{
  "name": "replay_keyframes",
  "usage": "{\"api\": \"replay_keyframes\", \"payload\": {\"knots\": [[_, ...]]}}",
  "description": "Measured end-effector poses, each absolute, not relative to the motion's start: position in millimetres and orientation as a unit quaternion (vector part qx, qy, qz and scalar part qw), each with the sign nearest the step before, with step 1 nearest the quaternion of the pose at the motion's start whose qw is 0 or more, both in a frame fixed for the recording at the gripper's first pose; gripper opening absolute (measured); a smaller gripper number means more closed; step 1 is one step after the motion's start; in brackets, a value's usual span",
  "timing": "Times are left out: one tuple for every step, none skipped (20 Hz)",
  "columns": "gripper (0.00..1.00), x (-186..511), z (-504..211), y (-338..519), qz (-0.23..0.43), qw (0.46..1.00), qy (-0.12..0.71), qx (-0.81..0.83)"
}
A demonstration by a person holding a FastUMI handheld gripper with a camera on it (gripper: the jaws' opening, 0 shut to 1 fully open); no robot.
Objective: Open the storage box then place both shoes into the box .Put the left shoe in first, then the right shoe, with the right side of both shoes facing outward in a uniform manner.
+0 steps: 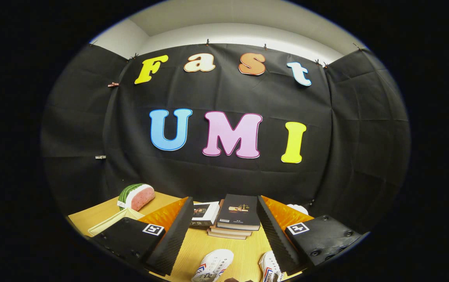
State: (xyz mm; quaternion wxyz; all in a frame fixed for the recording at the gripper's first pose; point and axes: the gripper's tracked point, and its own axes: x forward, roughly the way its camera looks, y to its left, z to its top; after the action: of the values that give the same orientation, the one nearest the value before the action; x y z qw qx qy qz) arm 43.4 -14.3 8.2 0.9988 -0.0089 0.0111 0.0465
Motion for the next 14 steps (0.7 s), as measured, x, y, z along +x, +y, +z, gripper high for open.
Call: {"api": "replay_keyframes", "payload": {"knots": [[0.97,43.2,5.3,-17.3,0.043,0.999,0.015,-0.012],[0.97,42.5,-1.7,-20.9,0.039,0.999,0.024,-0.014],[0.97,40.6,-10.5,-23.2,0.037,0.999,0.035,-0.012],[0.97,38.1,-21.5,-23.1,0.038,0.998,0.049,-0.008],[0.98,35.5,-35.5,-23.6,0.040,0.997,0.067,-0.005],[0.98,32.7,-50.6,-25.5,0.039,0.995,0.087,-0.005],[0.98,30.5,-66.8,-28.9,0.038,0.993,0.108,-0.006],[0.98,28.4,-85.1,-29.9,0.040,0.991,0.130,-0.006],[0.98,25.3,-105.1,-29.3,0.043,0.987,0.155,-0.006],[0.98,22.2,-124.7,-29.5,0.048,0.982,0.182,-0.006],[0.98,19.3,-146.9,-28.9,0.052,0.976,0.211,-0.007],[0.98,16.4,-168.5,-28.2,0.059,0.970,0.237,-0.009],[0.98,14.1,-189.3,-27.7,0.063,0.962,0.265,-0.011],[0.98,11.7,-209.4,-26.2,0.069,0.954,0.292,-0.010]]}}
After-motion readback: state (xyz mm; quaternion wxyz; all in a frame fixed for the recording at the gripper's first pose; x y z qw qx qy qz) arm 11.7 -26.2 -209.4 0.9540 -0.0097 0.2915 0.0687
